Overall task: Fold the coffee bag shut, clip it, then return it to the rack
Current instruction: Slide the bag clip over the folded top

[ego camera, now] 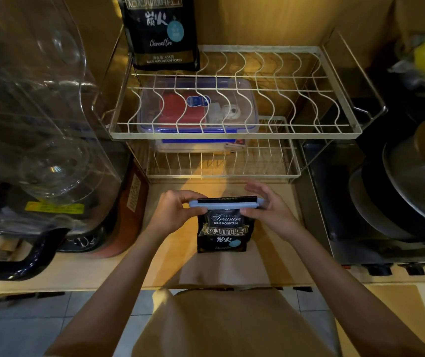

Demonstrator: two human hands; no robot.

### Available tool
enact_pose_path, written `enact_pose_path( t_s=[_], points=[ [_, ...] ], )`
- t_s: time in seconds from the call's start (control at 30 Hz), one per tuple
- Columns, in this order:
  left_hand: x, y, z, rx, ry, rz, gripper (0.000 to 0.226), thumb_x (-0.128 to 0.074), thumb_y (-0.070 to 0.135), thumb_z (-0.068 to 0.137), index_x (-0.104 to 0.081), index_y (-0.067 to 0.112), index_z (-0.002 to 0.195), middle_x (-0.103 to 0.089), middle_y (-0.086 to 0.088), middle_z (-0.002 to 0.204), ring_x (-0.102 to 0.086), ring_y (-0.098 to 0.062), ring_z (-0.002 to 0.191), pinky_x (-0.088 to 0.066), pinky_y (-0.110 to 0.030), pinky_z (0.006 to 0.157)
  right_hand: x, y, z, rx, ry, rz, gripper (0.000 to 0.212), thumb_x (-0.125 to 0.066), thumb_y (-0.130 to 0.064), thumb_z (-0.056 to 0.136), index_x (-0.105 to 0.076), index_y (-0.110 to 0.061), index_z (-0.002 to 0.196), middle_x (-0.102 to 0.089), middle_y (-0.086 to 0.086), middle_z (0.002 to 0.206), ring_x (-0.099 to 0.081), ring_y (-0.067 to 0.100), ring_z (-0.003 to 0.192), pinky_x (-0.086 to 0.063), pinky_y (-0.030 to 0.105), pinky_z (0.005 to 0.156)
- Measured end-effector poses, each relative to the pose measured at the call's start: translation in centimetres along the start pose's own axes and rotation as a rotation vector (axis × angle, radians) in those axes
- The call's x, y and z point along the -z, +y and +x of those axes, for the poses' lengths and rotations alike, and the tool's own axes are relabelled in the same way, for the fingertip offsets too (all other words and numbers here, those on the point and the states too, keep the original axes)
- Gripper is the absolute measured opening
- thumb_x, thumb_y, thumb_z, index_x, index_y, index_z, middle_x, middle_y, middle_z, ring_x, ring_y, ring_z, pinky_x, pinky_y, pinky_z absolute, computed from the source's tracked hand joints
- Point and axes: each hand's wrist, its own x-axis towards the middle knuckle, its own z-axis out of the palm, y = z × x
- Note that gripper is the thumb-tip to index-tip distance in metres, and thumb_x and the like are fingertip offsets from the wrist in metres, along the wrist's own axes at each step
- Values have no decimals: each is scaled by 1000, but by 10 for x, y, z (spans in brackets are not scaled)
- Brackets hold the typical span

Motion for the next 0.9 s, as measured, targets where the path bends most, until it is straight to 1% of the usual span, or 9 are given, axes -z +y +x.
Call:
enact_pose_path(
  t_s=[0.1,0.23,0.3,0.4,0.47,0.57,0.7,0.8,0.9],
  points=[
    [3,2,2,27,-23,26,27,-73,12,69,-68,12,96,-71,-5,99,-65,-13,93,-51,-31,89,7,5,-2,-33,34,-8,40,-71,-3,73,-61,-13,111,-65,-1,105,-63,17,101,-58,20,72],
    [5,6,5,13,-54,81,27,-73,13,70,-68,13,97,-70,-3,99,-64,-11,91,-51,-25,86,12,4,-6,-6,63,-55,31,-71,0,72,-66,-6,102,-65,-11,87,-64,-5,76,-53,8,61],
    [5,12,9,-16,-98,231,28,-71,18,74,-65,15,101,-69,-3,105,-60,-12,94,-48,-23,83,13,5,-4,6,89,-72,33,-72,-1,71,-65,-3,104,-62,-14,84,-60,-10,72,-49,3,59],
    [-6,32,17,-134,-154,506,38,-66,33,77,-57,21,112,-63,-2,118,-55,-19,109,-46,-38,91,12,6,-2,13,86,-74,34,-72,0,71,-65,1,104,-66,-3,89,-60,-2,78,-49,3,59],
    [-24,49,23,-214,-211,560,44,-62,34,80,-52,19,120,-59,-3,124,-51,-20,114,-43,-38,94,12,7,-2,23,76,-73,33,-71,2,70,-65,4,103,-67,8,93,-64,-4,73,-50,6,60],
    [-45,65,29,-231,-307,578,36,-57,29,84,-54,16,118,-58,-7,115,-53,-23,105,-46,-36,84,14,10,-3,45,83,-64,32,-71,4,69,-65,5,101,-68,15,95,-65,-6,69,-52,8,62],
    [-44,65,32,-192,-351,504,29,-58,26,84,-60,14,110,-60,-10,100,-57,-24,90,-48,-36,77,15,11,-4,68,46,-63,33,-69,5,71,-65,3,103,-67,13,93,-65,-5,73,-52,10,65],
    [-42,64,33,-191,-355,513,28,-59,23,83,-60,14,110,-62,-9,100,-56,-23,90,-41,-29,74,16,10,-4,106,-24,-96,28,-66,3,75,-65,3,103,-68,14,96,-65,0,83,-52,14,73],
    [-42,61,32,-200,-345,500,28,-60,23,83,-61,14,109,-64,-10,101,-57,-23,91,-37,-26,74,23,7,-5,104,-62,-174,33,-65,-2,78,-63,-4,111,-66,5,104,-63,3,96,-48,11,83]
  ],
)
